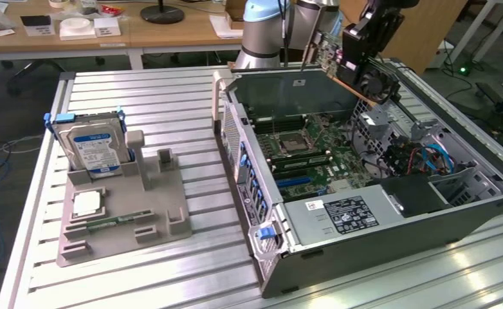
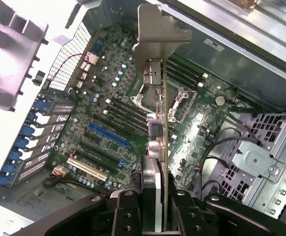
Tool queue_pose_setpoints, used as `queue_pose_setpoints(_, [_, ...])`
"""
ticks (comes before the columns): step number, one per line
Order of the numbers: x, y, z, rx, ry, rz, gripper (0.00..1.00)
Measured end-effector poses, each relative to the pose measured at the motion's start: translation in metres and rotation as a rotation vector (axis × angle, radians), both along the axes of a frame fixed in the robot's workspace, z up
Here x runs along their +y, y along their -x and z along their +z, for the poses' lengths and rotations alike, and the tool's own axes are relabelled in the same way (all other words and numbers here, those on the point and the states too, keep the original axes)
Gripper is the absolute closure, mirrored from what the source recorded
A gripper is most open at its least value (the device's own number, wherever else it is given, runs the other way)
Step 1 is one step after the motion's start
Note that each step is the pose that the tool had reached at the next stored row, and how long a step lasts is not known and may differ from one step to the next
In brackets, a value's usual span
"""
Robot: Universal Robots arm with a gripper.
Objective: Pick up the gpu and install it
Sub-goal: 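Insert the gpu into the slot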
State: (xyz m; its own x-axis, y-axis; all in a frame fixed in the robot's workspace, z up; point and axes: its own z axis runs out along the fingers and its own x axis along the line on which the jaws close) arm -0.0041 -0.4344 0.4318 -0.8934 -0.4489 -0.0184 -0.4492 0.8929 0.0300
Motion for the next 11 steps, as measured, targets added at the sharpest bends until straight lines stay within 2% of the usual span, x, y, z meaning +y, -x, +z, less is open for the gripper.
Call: queue_pose_setpoints(11, [-0.0002,0.0,0.0,-0.0001,0.0,0.099,0.72])
